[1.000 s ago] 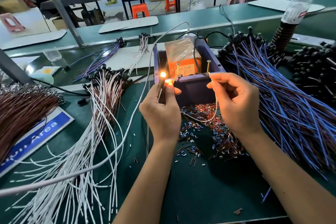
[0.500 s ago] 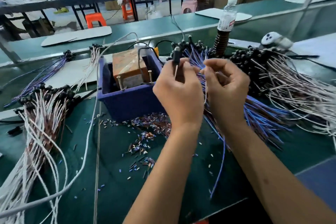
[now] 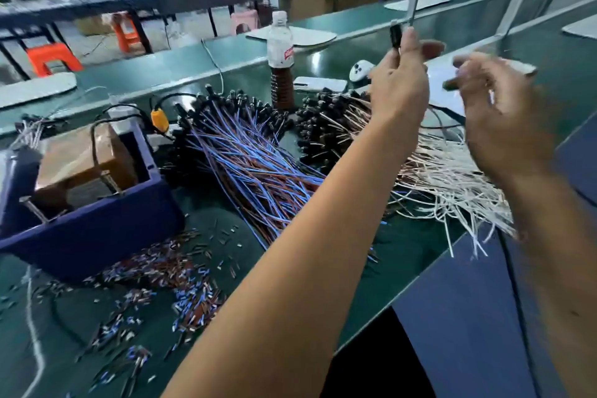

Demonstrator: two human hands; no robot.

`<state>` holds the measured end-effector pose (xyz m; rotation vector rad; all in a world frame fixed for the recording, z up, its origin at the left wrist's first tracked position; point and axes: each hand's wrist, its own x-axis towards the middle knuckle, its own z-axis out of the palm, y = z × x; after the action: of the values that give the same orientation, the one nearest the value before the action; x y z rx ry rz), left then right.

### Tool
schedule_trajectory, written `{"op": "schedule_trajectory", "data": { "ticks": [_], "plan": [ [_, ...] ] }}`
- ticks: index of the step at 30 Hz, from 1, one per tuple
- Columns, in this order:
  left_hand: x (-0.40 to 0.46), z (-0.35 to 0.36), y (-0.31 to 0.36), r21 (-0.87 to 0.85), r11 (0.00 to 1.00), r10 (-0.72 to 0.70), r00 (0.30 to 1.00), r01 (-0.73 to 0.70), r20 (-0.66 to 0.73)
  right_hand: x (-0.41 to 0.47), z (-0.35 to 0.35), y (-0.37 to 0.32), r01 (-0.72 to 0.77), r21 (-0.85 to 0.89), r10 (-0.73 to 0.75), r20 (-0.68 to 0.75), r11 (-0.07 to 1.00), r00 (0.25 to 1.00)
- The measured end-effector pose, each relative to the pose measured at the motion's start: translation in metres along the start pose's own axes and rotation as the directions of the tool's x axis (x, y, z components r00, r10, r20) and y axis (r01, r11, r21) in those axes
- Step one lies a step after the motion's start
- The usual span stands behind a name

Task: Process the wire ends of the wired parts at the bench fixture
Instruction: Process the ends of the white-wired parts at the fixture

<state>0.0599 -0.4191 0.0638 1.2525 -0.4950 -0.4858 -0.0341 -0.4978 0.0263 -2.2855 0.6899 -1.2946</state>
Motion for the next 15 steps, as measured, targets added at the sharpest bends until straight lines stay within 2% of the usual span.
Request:
{"op": "schedule_trajectory", "data": {
  "ticks": [2, 5, 6, 8, 10, 13, 15],
  "plan": [
    [0.002, 0.01, 0.001, -0.016, 0.999, 0.036, 0.999, -0.036, -0.004, -0.001, -0.006, -0.007, -0.009, -0.017, 0.012, 0.193, 1.0, 0.981],
    [0.01, 0.015, 0.005, -0.071, 0.997, 0.042, 0.999, -0.043, -0.013, 0.005, -0.019, -0.005, -0.02, -0.073, 0.046, 0.374, 0.997, 0.926],
    [0.014, 0.014, 0.006, -0.108, 0.994, 0.031, 0.999, -0.033, -0.021, 0.007, -0.023, -0.005, -0.019, -0.12, 0.071, 0.446, 0.993, 0.892],
    [0.021, 0.015, 0.006, -0.19, 0.982, -0.021, 0.999, 0.012, -0.05, 0.013, -0.03, -0.002, 0.079, -0.327, 0.13, 0.57, 0.942, 0.811],
    [0.03, 0.016, 0.008, -0.292, 0.955, -0.078, 0.993, 0.048, -0.093, 0.018, -0.031, -0.001, 0.158, -0.435, 0.159, 0.608, 0.887, 0.778],
    [0.041, 0.021, 0.007, -0.42, 0.905, -0.128, 0.985, 0.069, -0.113, 0.026, -0.023, -0.002, 0.17, -0.347, 0.082, 0.604, 0.922, 0.792],
    [0.047, 0.018, 0.003, -0.364, 0.93, -0.116, 0.981, 0.052, -0.155, 0.031, -0.015, 0.004, 0.119, -0.301, 0.079, 0.571, 0.946, 0.817]
  ]
}}
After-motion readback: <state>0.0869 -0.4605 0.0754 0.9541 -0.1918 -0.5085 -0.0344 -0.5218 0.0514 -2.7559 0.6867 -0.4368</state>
